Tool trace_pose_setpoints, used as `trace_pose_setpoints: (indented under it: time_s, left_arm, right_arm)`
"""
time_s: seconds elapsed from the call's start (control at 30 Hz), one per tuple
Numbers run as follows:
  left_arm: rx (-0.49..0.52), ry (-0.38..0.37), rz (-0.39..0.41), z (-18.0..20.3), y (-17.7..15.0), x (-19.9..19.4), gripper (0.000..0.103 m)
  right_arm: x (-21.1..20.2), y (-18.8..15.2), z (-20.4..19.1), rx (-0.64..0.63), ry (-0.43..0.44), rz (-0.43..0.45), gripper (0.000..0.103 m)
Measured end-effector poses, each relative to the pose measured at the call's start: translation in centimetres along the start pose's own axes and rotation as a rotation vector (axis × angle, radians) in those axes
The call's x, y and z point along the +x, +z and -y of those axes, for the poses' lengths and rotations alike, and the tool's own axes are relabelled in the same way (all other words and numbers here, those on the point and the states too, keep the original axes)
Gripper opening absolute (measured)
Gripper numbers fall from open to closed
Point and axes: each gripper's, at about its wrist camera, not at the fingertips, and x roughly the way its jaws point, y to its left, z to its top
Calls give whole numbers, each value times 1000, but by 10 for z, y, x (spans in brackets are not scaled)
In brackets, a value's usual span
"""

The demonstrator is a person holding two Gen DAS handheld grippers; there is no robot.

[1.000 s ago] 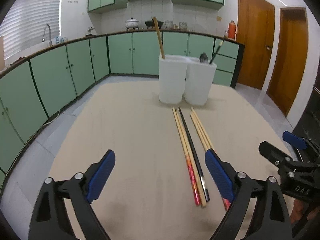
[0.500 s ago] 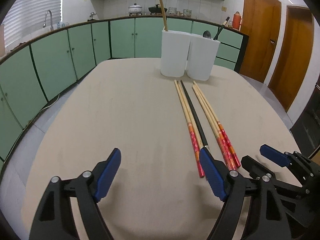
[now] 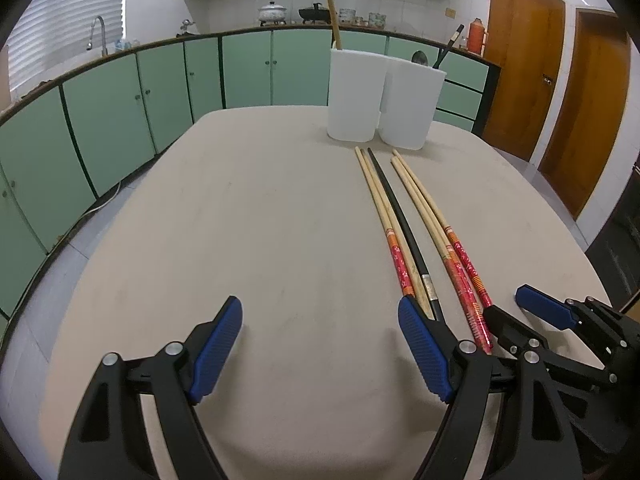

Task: Organize utensils
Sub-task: 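Move both open tools back over the remaining chopsticks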

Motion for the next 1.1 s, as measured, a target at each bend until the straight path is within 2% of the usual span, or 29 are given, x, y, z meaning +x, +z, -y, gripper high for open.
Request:
trace_pose_setpoints:
  time_s: [0.1,0.27,0.5,0.87,0.93,1.03,1.1]
  left_arm:
    - [6,-9,-6,3,-1,1,79]
    - [36,-32,-9,10,-5,-2,79]
    - [62,-39,-31,19,-8,2,79]
    - [79,-4,-54,26,-5,12,78]
    - [70,-2,-50,25,-5,12,74]
    - [69,-6,-43,26,-5,11,59]
    - [66,-11,-36,27,-4,11,45]
  right_arm:
    - [1,0,-1,-7,-24,-3,38]
    - [2,2,17,54,-56,-5,38]
    - [2,1,22,65,-46,-1,38]
    - [1,1,25,78,-29,5,39]
    - [1,0,25,79,-28,7,36]
    - [1,0,25,77,-24,10,25]
    - [1,0,24,74,-22,12,19]
